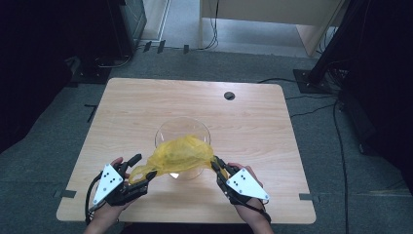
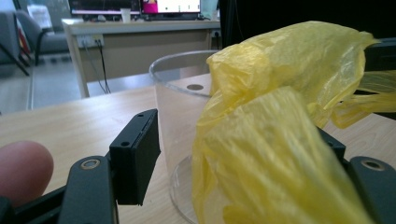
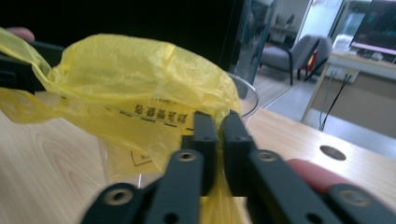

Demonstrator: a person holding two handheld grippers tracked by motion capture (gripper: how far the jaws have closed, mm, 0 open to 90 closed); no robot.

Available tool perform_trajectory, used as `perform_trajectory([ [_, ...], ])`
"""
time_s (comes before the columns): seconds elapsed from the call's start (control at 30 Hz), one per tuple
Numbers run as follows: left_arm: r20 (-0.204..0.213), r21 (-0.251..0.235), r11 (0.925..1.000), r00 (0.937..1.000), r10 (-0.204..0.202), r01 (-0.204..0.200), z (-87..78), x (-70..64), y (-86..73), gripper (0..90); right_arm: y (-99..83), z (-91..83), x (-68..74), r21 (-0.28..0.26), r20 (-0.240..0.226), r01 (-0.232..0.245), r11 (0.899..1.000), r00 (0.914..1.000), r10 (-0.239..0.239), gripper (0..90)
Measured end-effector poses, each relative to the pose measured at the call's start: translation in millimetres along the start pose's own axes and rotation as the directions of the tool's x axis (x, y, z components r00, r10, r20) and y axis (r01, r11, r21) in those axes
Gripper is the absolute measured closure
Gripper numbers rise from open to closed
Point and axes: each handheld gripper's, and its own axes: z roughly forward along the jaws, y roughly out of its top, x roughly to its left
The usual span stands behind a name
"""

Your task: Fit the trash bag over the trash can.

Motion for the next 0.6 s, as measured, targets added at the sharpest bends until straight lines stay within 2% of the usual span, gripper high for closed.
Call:
perform_trajectory([
  [0.03,0.000,0.000,1.0000,1.0000,0.000,0.000,0.0,0.0,0.0,32.2,1.2,0.9,-0.3,0.009,0.000,0.005,1.000,1.0000,-0.005,89.7],
  [0.17,0.012,-0.014,0.9981,0.9981,0.060,-0.060,-1.7,-5.8,2.1,31.9,5.1,1.3,-0.3,0.030,-0.009,-0.001,1.000,1.0000,0.001,90.0],
  [0.23,0.019,-0.030,0.9974,0.9977,0.065,-0.065,-3.3,-7.9,3.3,32.2,12.3,-1.1,0.4,0.030,-0.008,-0.019,0.999,0.9998,0.019,90.0],
  [0.27,0.019,-0.030,0.9974,0.9977,0.065,-0.065,-3.3,-7.9,3.3,35.4,12.3,-1.1,0.4,0.030,-0.008,-0.019,0.999,0.9998,0.019,90.0],
  [0.3,0.025,-0.062,0.9957,0.9972,0.071,-0.069,-5.8,-9.4,5.5,39.5,17.5,-2.0,0.0,0.028,-0.007,-0.036,0.999,0.9993,0.036,90.0],
  [0.33,0.025,-0.062,0.9957,0.9972,0.071,-0.069,-5.8,-9.4,5.5,43.6,17.5,-2.0,0.0,0.028,-0.007,-0.036,0.999,0.9993,0.036,90.0],
  [0.37,0.027,-0.085,0.9938,0.9968,0.075,-0.072,-7.3,-10.5,7.1,43.6,19.5,-1.7,0.3,0.033,0.001,-0.038,0.999,0.9993,0.038,90.0],
  [0.47,0.062,-0.130,0.9900,0.9961,0.063,-0.054,-9.7,-11.7,13.2,61.9,23.7,0.2,-0.9,0.055,0.016,-0.061,0.997,0.9980,0.061,89.9],
  [0.5,0.070,-0.128,0.9906,0.9959,0.057,-0.048,-8.5,-11.7,14.6,72.4,25.3,2.3,-2.9,0.075,0.014,-0.068,0.995,0.9976,0.067,89.8],
  [0.53,0.067,-0.117,0.9920,0.9962,0.055,-0.047,-6.4,-11.2,15.3,72.4,25.3,2.3,-2.9,0.075,0.014,-0.068,0.995,0.9976,0.067,89.8],
  [0.57,0.062,-0.099,0.9944,0.9971,0.044,-0.038,-3.7,-9.6,15.5,81.2,26.7,5.6,-7.0,0.100,0.010,-0.090,0.991,0.9959,0.090,89.7],
  [0.6,0.060,-0.080,0.9967,0.9980,0.021,-0.016,-0.6,-7.2,15.3,85.1,27.4,7.3,-9.2,0.108,0.006,-0.106,0.989,0.9944,0.106,89.7],
])
